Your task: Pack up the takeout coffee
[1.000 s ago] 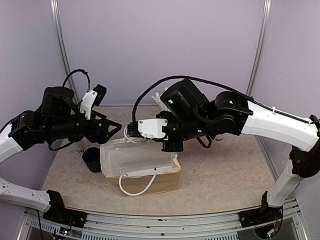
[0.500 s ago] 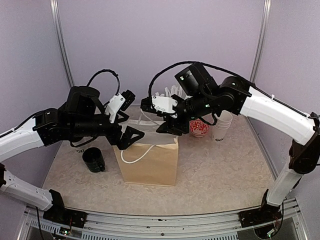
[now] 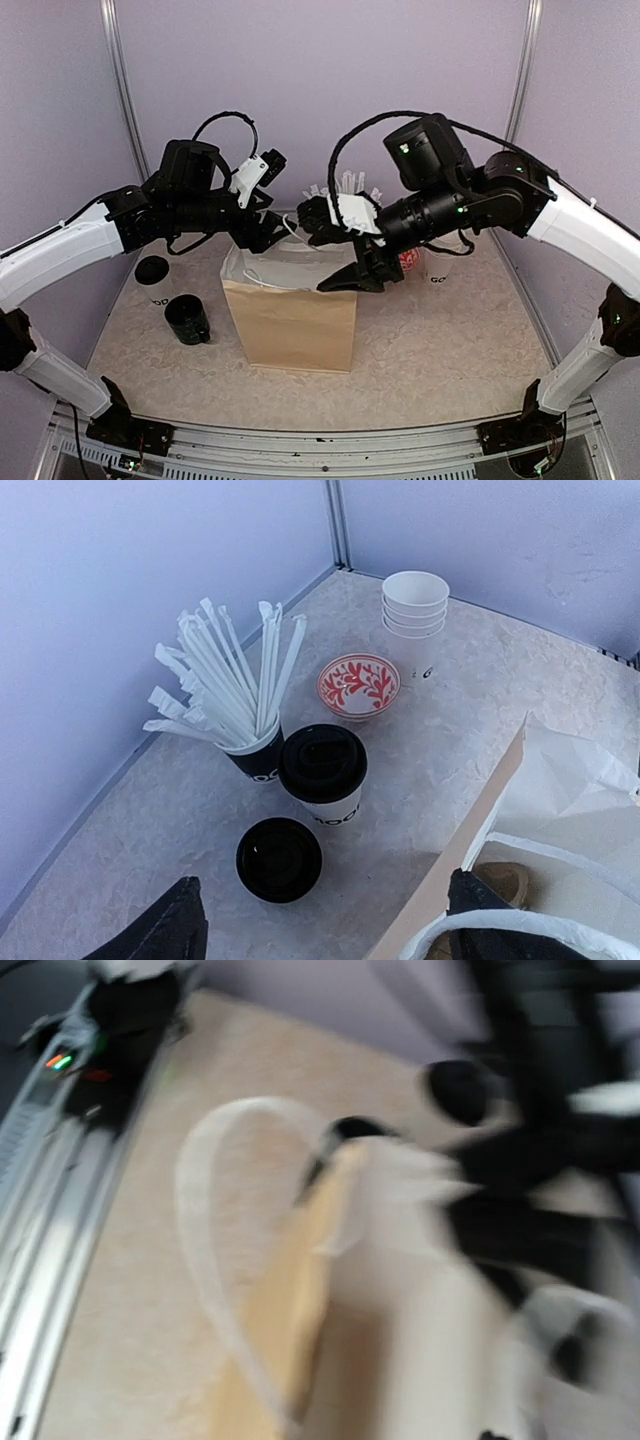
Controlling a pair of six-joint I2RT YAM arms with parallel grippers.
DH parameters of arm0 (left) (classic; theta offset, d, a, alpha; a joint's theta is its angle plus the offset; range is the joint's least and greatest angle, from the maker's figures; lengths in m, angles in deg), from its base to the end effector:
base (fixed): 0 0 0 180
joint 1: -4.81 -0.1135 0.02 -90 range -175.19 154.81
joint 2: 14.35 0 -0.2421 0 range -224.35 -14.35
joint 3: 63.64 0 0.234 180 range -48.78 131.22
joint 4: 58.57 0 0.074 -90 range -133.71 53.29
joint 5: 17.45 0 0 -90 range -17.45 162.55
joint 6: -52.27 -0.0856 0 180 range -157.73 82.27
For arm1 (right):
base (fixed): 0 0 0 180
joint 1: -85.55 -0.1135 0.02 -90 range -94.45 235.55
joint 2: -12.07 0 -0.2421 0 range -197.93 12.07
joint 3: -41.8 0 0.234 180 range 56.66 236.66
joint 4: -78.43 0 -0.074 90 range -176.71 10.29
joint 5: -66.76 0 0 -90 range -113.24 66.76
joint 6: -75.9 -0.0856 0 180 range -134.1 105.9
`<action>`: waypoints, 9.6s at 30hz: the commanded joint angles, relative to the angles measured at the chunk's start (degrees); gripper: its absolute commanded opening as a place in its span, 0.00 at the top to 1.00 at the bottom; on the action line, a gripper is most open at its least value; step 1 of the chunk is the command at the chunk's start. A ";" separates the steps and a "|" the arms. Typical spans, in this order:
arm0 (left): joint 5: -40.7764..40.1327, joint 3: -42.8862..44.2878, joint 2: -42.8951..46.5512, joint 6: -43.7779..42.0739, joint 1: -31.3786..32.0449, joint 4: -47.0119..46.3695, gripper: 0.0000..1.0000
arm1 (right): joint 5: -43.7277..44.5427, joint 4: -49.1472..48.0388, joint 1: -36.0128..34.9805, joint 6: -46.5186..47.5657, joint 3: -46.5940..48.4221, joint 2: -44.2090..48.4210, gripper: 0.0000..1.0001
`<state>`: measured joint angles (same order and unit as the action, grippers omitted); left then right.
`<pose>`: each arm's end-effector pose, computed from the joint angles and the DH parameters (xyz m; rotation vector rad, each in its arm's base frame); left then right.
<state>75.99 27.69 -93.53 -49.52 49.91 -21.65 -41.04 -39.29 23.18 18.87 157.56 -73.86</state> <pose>0.2421 -0.2502 0.3337 1.0004 1.7648 -0.4303 0.1331 0.3107 0.3880 -1.7259 1.3202 0.6296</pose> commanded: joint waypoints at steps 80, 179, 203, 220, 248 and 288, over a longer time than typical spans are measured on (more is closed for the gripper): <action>-9.43 31.32 -15.77 10.66 9.90 22.84 0.26 | -14.61 14.41 10.59 8.75 4.62 3.12 0.24; 10.57 20.57 -16.33 6.34 3.82 4.86 0.68 | -10.72 2.85 5.47 1.79 -8.24 1.04 0.23; 9.07 32.23 -12.37 6.74 7.79 8.46 1.00 | -6.16 7.94 5.42 2.72 16.48 -3.41 1.00; -1.12 14.36 -6.55 8.01 3.15 8.47 0.12 | -6.53 5.04 13.39 0.61 3.99 1.99 0.20; -6.64 -0.80 11.38 11.17 -8.28 2.66 0.09 | 5.02 -0.44 17.40 -3.62 20.10 -25.45 0.24; -23.04 -8.15 11.63 13.54 -11.33 -2.30 0.03 | -12.81 8.01 10.89 8.05 3.34 -12.47 1.00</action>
<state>59.14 18.75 -79.38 -37.50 39.53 -24.27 -53.91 -32.56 37.08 24.58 162.13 -87.48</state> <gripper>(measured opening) 0.987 0.008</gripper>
